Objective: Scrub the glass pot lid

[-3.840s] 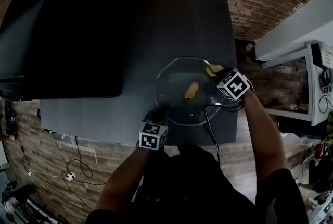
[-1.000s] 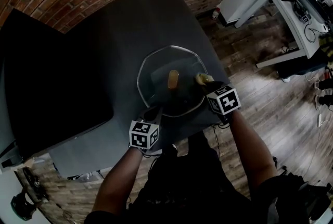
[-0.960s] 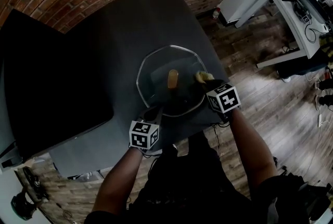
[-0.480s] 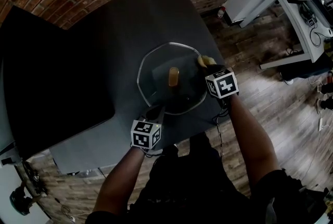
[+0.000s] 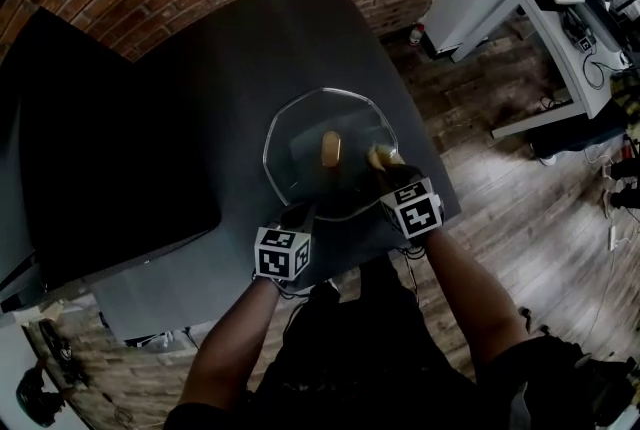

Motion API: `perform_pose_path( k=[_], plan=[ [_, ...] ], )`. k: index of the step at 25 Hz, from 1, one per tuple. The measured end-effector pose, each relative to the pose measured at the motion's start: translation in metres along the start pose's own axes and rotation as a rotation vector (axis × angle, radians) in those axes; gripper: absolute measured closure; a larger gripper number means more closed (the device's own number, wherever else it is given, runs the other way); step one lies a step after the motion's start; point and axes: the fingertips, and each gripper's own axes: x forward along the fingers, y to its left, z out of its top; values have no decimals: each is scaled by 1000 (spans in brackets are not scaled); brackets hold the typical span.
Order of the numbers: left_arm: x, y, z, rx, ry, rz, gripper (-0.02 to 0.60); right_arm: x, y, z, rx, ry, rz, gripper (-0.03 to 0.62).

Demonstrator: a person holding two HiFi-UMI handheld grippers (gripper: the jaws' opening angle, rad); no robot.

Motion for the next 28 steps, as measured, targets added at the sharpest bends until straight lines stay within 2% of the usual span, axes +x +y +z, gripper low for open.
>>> perform_pose_path(
  k=[4, 7, 10, 12, 14, 16, 20, 24, 28],
  plan=[
    [-2, 4, -3, -3, 12, 6, 551, -6, 32, -16, 26, 5, 8, 549],
    [-3, 6, -4, -36, 12, 4, 551, -8, 55, -26, 54, 9, 17, 549],
    [-2, 6, -6, -44, 25, -1, 551, -5, 85, -34, 74, 4, 59, 549],
    [-3, 3, -9, -35, 46, -18, 551, -4, 105, -34, 102, -25, 97, 549],
    [-11, -5, -8, -24, 33, -44, 551, -13, 119, -24, 135, -89, 114, 549],
    [-29, -16, 1, 5, -39, -72, 551, -32, 124, -8, 120, -186, 88, 551],
    [-80, -36, 34, 131, -223, -95, 551, -87, 123, 37, 27, -400, -21, 549],
    [-143, -41, 72, 266, -427, -34, 551, -146, 123, 78, -37, -561, -107, 549],
    [-202, -46, 108, 408, -573, 59, 551, -204, 117, 108, -110, -680, -179, 549]
  ],
)
